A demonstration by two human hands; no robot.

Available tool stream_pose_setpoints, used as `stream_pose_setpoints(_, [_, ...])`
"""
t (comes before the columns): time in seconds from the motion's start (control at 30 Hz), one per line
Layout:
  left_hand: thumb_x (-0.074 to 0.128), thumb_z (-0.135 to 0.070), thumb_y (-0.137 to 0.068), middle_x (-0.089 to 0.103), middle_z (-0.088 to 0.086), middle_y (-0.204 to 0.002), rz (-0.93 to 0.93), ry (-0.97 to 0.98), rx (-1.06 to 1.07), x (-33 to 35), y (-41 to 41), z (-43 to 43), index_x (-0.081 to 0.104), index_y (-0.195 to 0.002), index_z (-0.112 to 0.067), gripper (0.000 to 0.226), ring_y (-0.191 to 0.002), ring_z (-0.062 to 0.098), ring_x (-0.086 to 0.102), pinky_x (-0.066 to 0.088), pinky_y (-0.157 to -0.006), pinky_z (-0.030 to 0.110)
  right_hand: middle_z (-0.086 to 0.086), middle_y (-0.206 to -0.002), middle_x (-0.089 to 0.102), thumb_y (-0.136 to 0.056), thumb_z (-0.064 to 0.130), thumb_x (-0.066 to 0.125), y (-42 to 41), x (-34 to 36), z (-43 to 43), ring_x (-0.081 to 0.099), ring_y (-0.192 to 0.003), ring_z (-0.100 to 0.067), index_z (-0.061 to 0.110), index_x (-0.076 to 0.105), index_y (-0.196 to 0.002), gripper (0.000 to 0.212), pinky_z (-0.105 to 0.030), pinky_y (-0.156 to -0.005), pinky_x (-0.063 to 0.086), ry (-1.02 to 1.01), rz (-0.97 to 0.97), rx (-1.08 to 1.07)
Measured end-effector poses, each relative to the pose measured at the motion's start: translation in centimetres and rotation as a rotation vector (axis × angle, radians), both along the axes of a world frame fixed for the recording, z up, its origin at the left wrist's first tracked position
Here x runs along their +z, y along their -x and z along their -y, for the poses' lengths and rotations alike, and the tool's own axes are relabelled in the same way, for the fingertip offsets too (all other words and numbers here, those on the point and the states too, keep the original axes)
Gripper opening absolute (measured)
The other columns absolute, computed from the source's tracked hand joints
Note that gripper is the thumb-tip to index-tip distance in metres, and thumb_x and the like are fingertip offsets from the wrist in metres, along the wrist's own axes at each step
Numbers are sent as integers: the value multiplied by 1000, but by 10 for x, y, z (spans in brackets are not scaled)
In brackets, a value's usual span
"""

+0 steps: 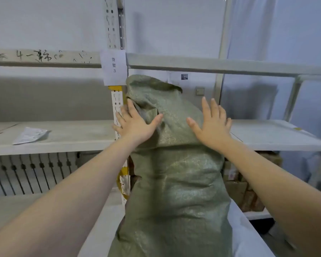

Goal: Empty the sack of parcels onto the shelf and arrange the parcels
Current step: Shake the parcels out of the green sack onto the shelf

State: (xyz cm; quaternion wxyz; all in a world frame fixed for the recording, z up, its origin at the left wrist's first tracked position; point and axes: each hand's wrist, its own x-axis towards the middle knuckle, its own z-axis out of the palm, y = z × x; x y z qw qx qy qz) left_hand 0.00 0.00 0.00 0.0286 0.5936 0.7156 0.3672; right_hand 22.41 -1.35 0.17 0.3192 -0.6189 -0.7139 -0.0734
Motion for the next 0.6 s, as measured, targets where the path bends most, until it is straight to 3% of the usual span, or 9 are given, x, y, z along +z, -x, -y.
stream_pose_setpoints(0.27, [58,-82,-66,5,15,-162,232,71,47,-5,-11,-6,-20,-152,-17,133,-149,34,5,8,-117,61,-8,-163,1,-83,75,44,-8,-42,10,8,-146,-37,25,-12,-155,104,-61,-113,23,333,-152,-6])
stream_pose_setpoints(0.4, [64,-78,-66,9,10,-163,313,4,53,-3,-16,-11,-17,-153,-15,135,-150,30,9,3,-118,58,-8,-162,3,-82,71,54,-13,-56,15,11,-145,-38,24,-12,-155,109,-59,-112,27,340,-158,-6])
stream_pose_setpoints(0.5, [65,-76,-67,22,13,-160,374,-2,44,-1,-24,-10,-16,-153,-15,133,-147,34,18,0,-119,56,-8,-162,3,-84,62,60,-15,-59,19,11,-145,-39,22,-11,-155,108,-55,-113,26,349,-199,-7])
stream_pose_setpoints(0.6, [64,-75,-71,30,14,-156,425,71,18,-2,-36,-9,-3,-155,-12,125,-145,40,20,8,-120,53,-9,-161,5,-85,57,63,-17,-63,23,13,-145,-40,21,-9,-155,107,-51,-114,26,352,-246,-3])
